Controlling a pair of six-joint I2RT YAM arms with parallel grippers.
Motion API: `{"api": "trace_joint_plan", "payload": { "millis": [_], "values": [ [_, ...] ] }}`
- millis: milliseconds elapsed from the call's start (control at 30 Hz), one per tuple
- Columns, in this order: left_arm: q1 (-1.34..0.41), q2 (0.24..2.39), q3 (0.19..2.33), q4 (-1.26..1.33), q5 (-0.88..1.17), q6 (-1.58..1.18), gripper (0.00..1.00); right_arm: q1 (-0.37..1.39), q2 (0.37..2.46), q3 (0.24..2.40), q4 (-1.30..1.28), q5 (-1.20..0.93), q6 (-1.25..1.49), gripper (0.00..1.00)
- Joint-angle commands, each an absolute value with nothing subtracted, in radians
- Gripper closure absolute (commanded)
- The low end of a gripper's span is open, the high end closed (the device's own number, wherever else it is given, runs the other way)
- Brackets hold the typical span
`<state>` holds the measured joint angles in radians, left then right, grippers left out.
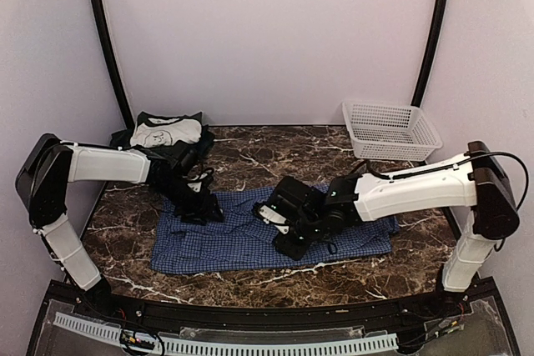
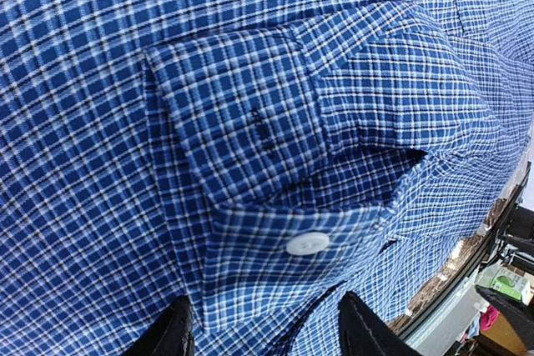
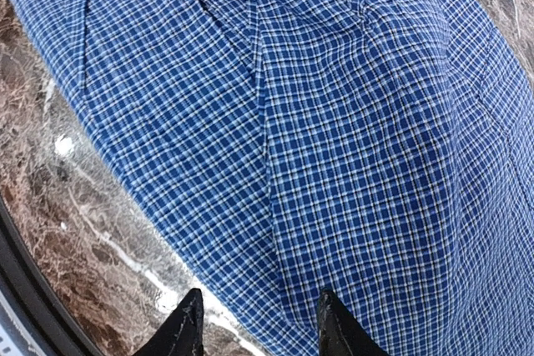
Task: Fold and stack the mixed laundry pile
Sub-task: Smooth out the rectangle-folded shirt at the center of the board.
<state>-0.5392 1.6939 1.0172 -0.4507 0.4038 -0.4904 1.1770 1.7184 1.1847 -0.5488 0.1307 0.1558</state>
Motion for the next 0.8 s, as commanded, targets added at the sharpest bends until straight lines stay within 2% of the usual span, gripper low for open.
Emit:
{"api": "trace_joint_plan", "payload": {
  "millis": [0,367,467,633,700,767],
  "values": [
    [-0.525,1.661,0.999,-0.473,0.413,-0.498,0.42,1.205,1.788,1.250,-0.584,0.247,0.138,0.58],
    [-0.520,1.667,0.997,-0.467,0.426,-0.494,0.41,1.224,1.892,1.303,-0.649,0.358,0.112,0.60],
    [-0.520,1.675,0.985,-0.460,0.426,-0.498,0.39,1.228,1.901,1.305,-0.658,0.379,0.109,0.68],
    [-0.520,1.689,0.970,-0.432,0.417,-0.507,0.41,1.232,1.898,1.305,-0.662,0.393,0.107,0.90],
    [-0.520,1.691,0.973,-0.419,0.426,-0.511,0.45,1.234,1.895,1.308,-0.671,0.396,0.112,1.00],
    [-0.520,1.691,0.974,-0.409,0.439,-0.511,0.51,1.236,1.883,1.308,-0.677,0.403,0.120,1.00]
  ]
}}
